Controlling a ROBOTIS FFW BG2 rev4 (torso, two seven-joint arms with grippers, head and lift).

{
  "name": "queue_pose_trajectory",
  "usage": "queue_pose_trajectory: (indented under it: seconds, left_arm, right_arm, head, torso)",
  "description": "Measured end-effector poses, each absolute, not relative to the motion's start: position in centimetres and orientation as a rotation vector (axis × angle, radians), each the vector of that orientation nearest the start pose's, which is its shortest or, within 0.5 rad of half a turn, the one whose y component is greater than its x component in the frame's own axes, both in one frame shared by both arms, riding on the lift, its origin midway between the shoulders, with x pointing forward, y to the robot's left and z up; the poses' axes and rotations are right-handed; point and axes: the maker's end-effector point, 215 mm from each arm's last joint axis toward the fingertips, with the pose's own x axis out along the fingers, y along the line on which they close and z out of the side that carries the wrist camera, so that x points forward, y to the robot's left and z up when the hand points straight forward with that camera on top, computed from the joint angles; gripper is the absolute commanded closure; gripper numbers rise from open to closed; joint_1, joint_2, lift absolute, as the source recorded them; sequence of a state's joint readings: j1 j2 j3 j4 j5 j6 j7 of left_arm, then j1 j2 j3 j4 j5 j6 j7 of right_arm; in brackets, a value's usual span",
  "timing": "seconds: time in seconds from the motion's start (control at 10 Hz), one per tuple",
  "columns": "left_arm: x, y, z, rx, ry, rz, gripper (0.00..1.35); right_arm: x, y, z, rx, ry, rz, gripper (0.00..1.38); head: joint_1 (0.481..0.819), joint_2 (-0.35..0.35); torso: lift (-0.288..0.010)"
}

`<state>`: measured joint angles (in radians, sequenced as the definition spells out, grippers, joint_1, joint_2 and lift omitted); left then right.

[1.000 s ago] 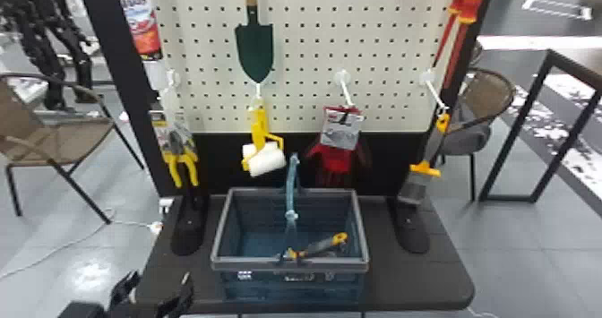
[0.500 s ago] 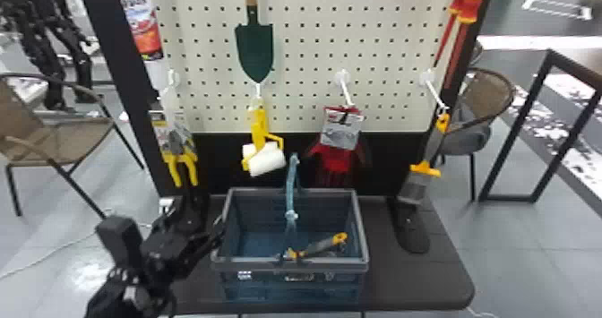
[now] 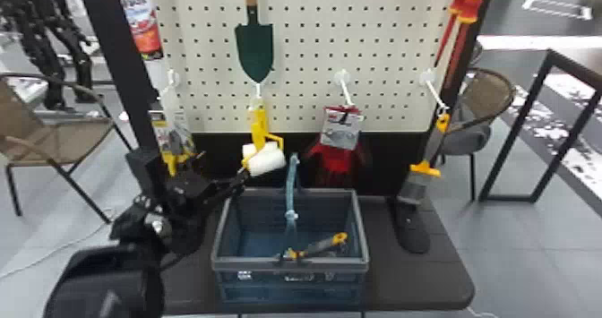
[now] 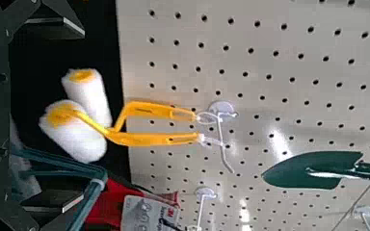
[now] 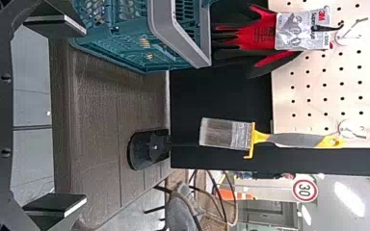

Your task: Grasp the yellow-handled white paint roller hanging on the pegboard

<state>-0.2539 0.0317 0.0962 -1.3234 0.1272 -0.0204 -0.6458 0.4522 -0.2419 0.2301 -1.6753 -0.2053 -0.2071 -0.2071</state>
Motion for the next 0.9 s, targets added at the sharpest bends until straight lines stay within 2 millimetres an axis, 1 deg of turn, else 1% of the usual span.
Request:
queue_pose_trajectory:
  seconds: [0.1,0.3,0.5,0.6,0.7,0.8,0.9]
  left_arm:
    - [65.0,15.6,-29.0,-0.095,-0.072,-0.591,0.12]
    - [66.4,14.4,-28.6,-0.109,-0.062,-0.654,0.11]
    - [67.0,11.9,-27.9,-0.116,-0.047,-0.757,0.08]
    - [67.5,10.7,-27.2,-0.098,-0.045,-0.803,0.07]
    - [67.9,9.6,-26.5,-0.086,-0.049,-0.838,0.13]
    - [68.0,8.8,-26.1,-0.08,-0.049,-0.862,0.49]
    - [67.9,8.4,-26.4,-0.079,-0.042,-0.871,1.07]
  right_arm:
    - [41.6,-20.7,-47.3,0.037,0.196,0.035,0.09]
    - [42.0,-20.5,-47.2,0.039,0.191,0.042,0.09]
    - [42.3,-20.0,-47.3,0.047,0.19,0.048,0.09]
    - [42.6,-19.6,-47.2,0.051,0.186,0.06,0.09]
    - [43.1,-19.4,-47.1,0.053,0.18,0.067,0.09]
    - [43.4,-19.3,-46.9,0.055,0.174,0.067,0.09]
    - [43.5,-19.3,-46.8,0.057,0.17,0.065,0.09]
  head:
    - [0.549,0.0]
    - [0.549,0.0]
    - [0.549,0.0]
    - [0.549,0.0]
    - [0.549,0.0]
    - [0.549,0.0]
    - [0.549,0.0]
  torso:
    - [-0.1]
    - [-0.1]
    - [-0.1]
    - [-0.1]
    - [-0.1]
    - [-0.1]
    - [-0.1]
